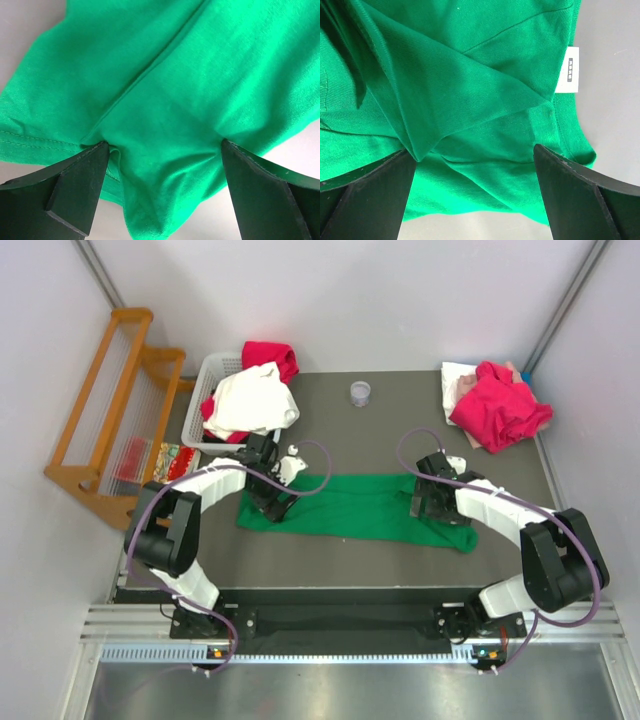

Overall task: Fold and stack the t-shirts
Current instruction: Fold the tshirt

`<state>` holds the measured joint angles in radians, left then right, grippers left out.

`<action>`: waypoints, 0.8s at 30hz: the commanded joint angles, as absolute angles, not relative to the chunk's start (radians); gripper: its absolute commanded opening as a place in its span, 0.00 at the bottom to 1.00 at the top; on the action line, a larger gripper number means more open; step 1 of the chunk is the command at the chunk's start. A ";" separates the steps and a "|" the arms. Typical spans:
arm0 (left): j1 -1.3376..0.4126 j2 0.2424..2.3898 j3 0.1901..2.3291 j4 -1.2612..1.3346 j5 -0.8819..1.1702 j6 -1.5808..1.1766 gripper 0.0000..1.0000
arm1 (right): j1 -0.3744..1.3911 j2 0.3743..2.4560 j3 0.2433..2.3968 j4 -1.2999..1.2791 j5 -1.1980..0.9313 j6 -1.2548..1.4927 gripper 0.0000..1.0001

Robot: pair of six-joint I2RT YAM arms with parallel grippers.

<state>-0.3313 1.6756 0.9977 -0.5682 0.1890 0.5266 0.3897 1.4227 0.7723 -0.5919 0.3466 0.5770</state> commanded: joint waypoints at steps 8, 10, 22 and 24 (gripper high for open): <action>-0.273 1.635 1.043 -0.577 0.147 0.520 0.99 | 0.383 1.419 0.778 -0.558 0.339 0.566 1.00; -0.262 1.635 1.034 -0.571 0.138 0.514 0.99 | 0.383 1.407 0.772 -0.558 0.342 0.565 1.00; -0.156 1.620 1.067 -0.546 0.067 0.517 0.99 | 0.383 1.387 0.770 -0.566 0.350 0.555 1.00; -0.158 1.605 1.101 -0.580 0.084 0.511 0.99 | 0.382 1.385 0.776 -0.569 0.350 0.552 1.00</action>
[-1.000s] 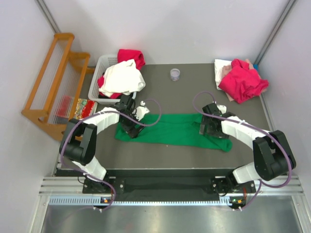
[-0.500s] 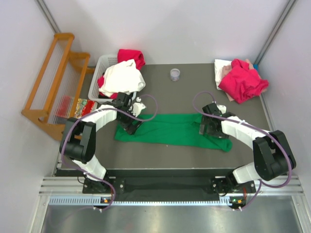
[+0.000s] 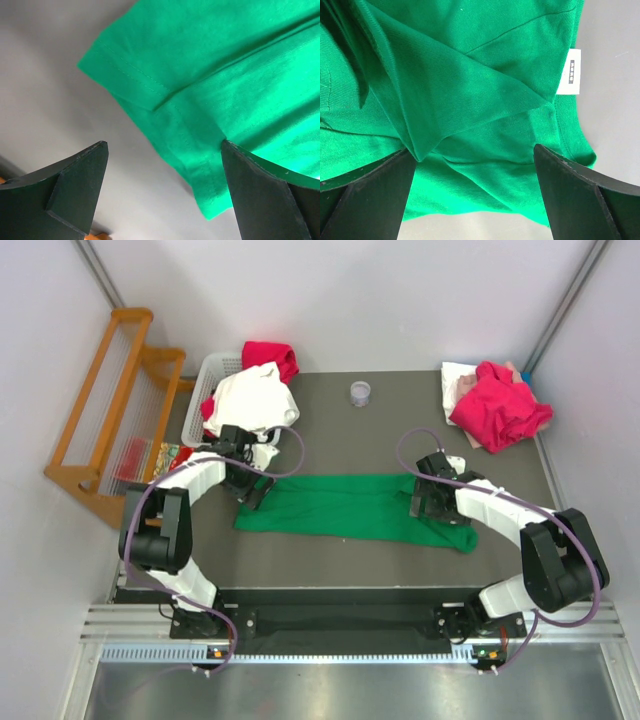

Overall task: Fold and stack the t-shirts
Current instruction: Fold the tshirt

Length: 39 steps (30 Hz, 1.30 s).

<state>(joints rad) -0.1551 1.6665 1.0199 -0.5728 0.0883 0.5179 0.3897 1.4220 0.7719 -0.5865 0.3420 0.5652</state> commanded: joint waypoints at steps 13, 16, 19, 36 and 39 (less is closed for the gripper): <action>-0.310 1.535 1.069 -0.678 0.189 0.456 0.99 | 0.382 1.385 0.790 -0.583 0.354 0.551 1.00; -0.310 1.551 1.019 -0.646 0.181 0.456 0.99 | 0.383 1.384 0.792 -0.584 0.357 0.548 1.00; -0.308 1.566 0.982 -0.615 0.176 0.456 0.99 | 0.382 1.382 0.790 -0.584 0.357 0.551 1.00; -0.308 1.703 0.899 -0.480 0.110 0.471 0.99 | 0.387 1.474 0.764 -0.508 0.236 0.598 1.00; -0.308 1.697 0.890 -0.476 0.110 0.472 0.99 | 0.385 1.528 0.768 -0.486 0.247 0.595 1.00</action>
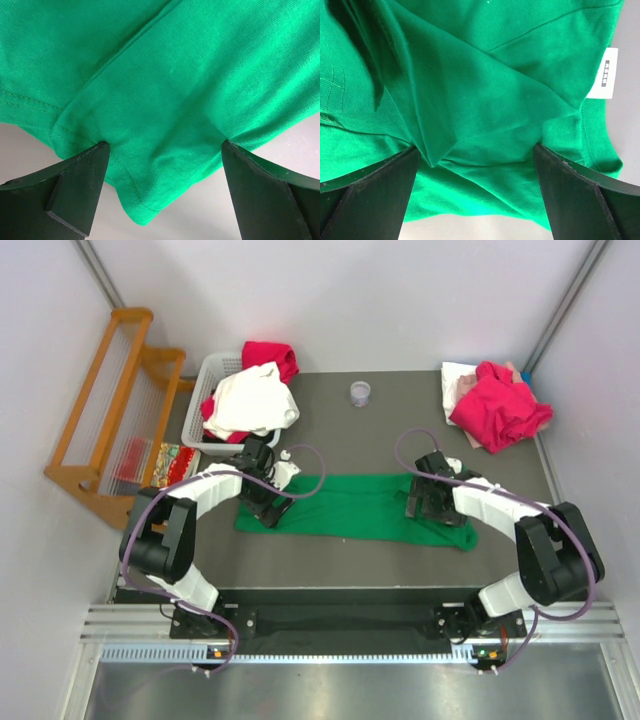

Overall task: Fold and stack the t-shirts
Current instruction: Fold the tshirt

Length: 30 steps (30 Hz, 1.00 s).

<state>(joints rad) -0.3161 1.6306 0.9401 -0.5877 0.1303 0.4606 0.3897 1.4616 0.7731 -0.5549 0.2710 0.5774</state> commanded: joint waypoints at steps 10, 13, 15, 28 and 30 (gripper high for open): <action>-0.310 1.681 0.879 -0.494 0.121 0.477 0.99 | 0.387 1.604 0.879 -0.509 0.265 0.595 1.00; -0.310 1.671 0.899 -0.521 0.144 0.476 0.99 | 0.382 1.652 0.939 -0.544 0.279 0.586 1.00; -0.310 1.660 0.910 -0.555 0.159 0.476 0.99 | 0.382 1.681 0.983 -0.570 0.285 0.587 0.99; -0.319 1.563 0.937 -0.683 0.232 0.508 0.99 | 0.376 1.808 1.179 -0.673 0.426 0.571 1.00; -0.325 1.559 0.945 -0.693 0.242 0.508 0.99 | 0.374 1.818 1.201 -0.683 0.426 0.569 1.00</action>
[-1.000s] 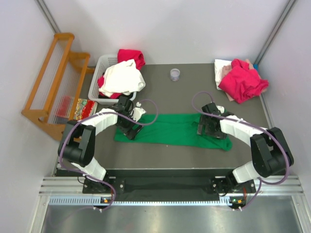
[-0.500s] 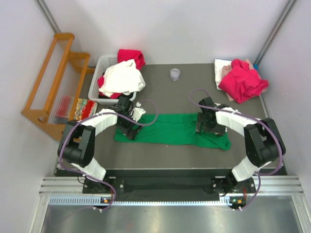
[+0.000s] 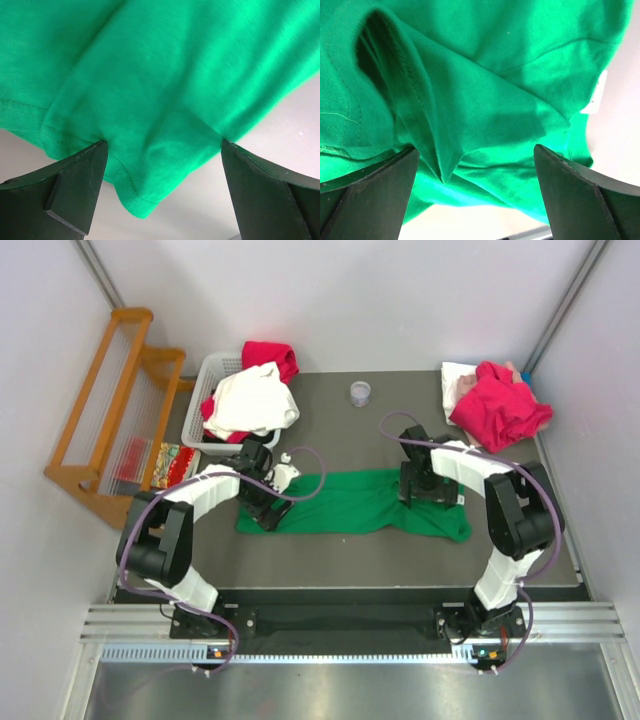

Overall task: Fold and stack the t-shirts
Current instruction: Fold the tshirt

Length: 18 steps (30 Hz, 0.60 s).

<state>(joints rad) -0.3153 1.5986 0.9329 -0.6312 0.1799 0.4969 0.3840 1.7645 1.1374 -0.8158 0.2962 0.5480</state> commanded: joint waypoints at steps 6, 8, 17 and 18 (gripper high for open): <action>-0.345 1.552 0.980 -0.748 0.287 0.492 0.99 | 0.368 1.850 1.242 -0.678 0.430 0.569 1.00; -0.362 1.546 0.992 -0.776 0.308 0.486 0.99 | 0.367 1.865 1.261 -0.680 0.431 0.568 1.00; -0.494 1.519 1.014 -0.831 0.340 0.459 0.99 | 0.367 1.940 1.371 -0.658 0.387 0.523 1.00; -0.505 1.520 1.014 -0.834 0.344 0.459 0.99 | 0.367 1.951 1.384 -0.654 0.385 0.520 1.00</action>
